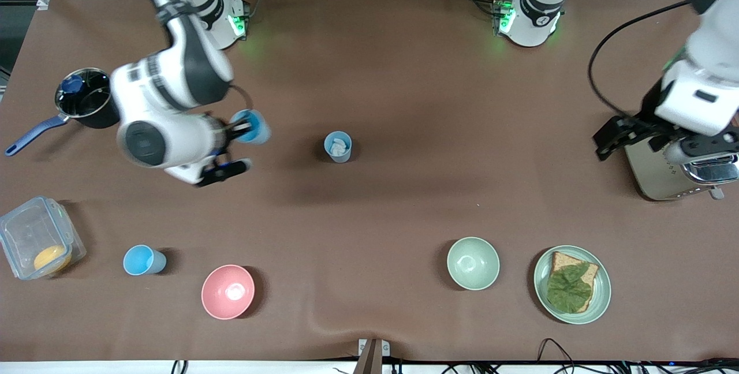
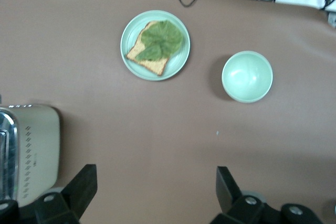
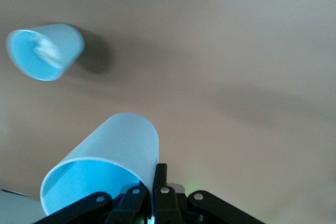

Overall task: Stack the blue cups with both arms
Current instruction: 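Carry the held blue cup with the right gripper over the tissue cup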

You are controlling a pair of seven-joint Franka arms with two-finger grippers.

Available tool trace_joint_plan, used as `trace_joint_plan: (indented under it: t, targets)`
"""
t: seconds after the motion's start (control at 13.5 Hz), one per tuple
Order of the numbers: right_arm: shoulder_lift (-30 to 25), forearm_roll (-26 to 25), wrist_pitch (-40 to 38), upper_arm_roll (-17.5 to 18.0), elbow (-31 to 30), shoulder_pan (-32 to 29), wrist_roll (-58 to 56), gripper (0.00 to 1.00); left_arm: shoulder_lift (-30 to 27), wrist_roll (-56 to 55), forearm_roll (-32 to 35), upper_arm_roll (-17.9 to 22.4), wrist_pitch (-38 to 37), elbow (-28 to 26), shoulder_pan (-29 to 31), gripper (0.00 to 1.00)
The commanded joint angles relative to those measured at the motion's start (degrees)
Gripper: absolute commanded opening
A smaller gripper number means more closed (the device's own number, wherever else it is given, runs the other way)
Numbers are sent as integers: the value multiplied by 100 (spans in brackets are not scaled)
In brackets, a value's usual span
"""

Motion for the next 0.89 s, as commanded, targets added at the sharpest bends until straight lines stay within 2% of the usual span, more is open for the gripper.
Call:
trace_joint_plan:
  t: [0.0, 0.37, 0.81]
  targets:
    - [-9, 307, 291, -82, -115, 618, 1081, 0, -306, 936, -260, 307, -319, -133, 48, 100]
    - [333, 307, 1125, -91, -97, 1147, 1926, 0, -517, 1062, -339, 466, -618, -177, 13, 100]
    - [720, 228, 1917, -99, -89, 1411, 2174, 0, -605, 1054, -304, 431, -847, -186, -14, 100]
